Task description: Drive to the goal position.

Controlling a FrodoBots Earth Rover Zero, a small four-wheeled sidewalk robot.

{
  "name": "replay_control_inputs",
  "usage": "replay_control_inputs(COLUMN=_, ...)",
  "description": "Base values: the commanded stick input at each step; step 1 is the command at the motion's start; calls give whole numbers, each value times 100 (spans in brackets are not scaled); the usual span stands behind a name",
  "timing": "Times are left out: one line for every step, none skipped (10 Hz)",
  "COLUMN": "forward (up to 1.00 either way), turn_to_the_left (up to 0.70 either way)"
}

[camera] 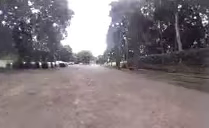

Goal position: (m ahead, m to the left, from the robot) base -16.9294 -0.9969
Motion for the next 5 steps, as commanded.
replay_control_inputs(forward=0, turn_to_the_left=70)
replay_control_inputs(forward=0, turn_to_the_left=70)
replay_control_inputs(forward=0, turn_to_the_left=70)
replay_control_inputs(forward=0, turn_to_the_left=70)
replay_control_inputs(forward=0, turn_to_the_left=70)
